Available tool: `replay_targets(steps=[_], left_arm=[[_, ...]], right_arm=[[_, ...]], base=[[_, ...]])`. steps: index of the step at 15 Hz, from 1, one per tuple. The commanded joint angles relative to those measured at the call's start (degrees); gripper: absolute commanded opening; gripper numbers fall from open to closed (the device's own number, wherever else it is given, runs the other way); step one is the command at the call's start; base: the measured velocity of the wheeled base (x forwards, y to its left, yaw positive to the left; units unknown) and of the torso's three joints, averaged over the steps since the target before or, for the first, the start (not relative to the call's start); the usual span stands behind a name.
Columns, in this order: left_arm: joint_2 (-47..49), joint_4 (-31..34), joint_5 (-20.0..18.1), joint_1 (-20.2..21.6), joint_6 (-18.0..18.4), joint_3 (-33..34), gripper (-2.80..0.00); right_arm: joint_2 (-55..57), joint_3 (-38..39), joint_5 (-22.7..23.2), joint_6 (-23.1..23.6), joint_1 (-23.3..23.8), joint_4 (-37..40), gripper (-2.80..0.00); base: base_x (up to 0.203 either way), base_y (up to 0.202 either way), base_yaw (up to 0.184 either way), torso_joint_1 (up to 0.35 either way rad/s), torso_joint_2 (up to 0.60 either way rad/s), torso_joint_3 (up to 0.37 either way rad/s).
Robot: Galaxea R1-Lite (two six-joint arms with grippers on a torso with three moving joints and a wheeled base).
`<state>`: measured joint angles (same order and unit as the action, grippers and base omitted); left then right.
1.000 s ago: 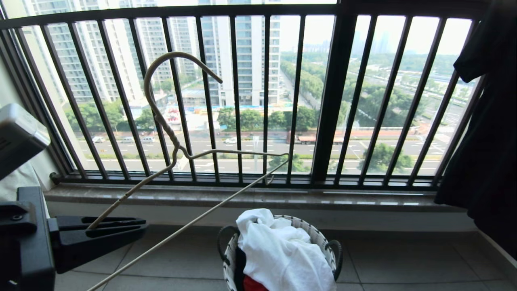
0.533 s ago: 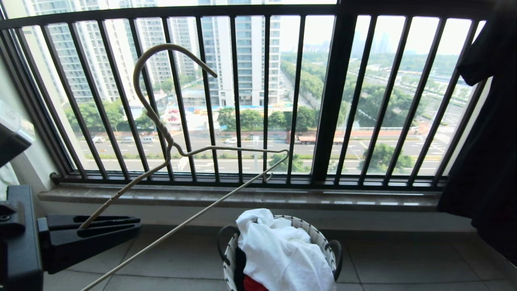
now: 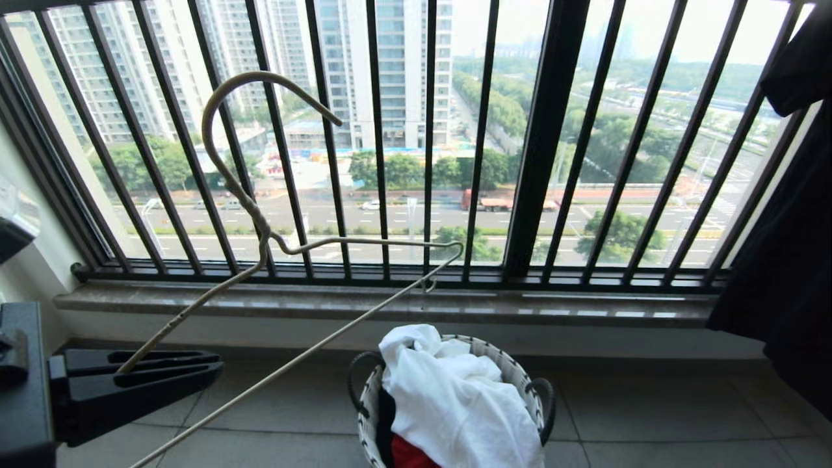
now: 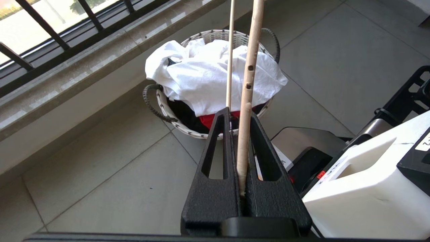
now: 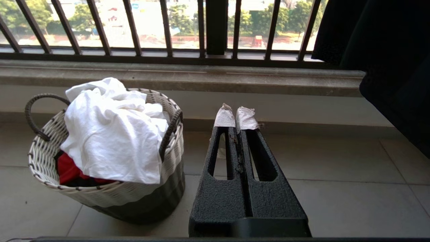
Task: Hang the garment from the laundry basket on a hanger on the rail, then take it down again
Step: Pick up clothes from the basket
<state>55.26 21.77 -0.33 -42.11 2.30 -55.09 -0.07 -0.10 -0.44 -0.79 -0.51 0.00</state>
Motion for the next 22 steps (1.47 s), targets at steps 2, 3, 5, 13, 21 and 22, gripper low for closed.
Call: replay_targets(steps=[2,3,5,13,21,22], left_arm=[[-0.14,0.11,-0.03,-0.08,0.33,0.33,-2.80],[-0.15,-0.14,-0.11,-0.08,0.42,0.86,-2.80],[-0.36,-0.15,-0.20,-0.08,0.42,0.86,-2.80],[-1.12,-0.24,-0.29,-0.08,0.24,0.86,-2.80],[-1.65,-1.56,-0.64,-0.17,0.24,1.74,-2.80],[-1.73,-1.61,-0.64,-0.12,0.24,1.74,-2.80]], right_arm=[[0.07,0.01,0.00,0.00,-0.01,0.00,-2.80],[0.07,0.01,0.00,0.00,-0.01,0.00,-2.80],[0.07,0.01,0.00,0.00,-0.01,0.00,-2.80],[0.07,0.01,0.00,0.00,-0.01,0.00,-2.80],[0.07,0.01,0.00,0.00,-0.01,0.00,-2.80],[0.07,0.01,0.00,0.00,-0.01,0.00,-2.80]], base=[[0.000,0.000,0.000,0.000,0.01,-0.195],[0.000,0.000,0.000,0.005,0.00,-0.203],[0.000,0.000,0.000,0.003,0.01,-0.198],[0.000,0.000,0.000,0.004,0.00,-0.197],[0.000,0.000,0.000,0.006,0.00,-0.198],[0.000,0.000,0.000,0.002,0.00,-0.198]])
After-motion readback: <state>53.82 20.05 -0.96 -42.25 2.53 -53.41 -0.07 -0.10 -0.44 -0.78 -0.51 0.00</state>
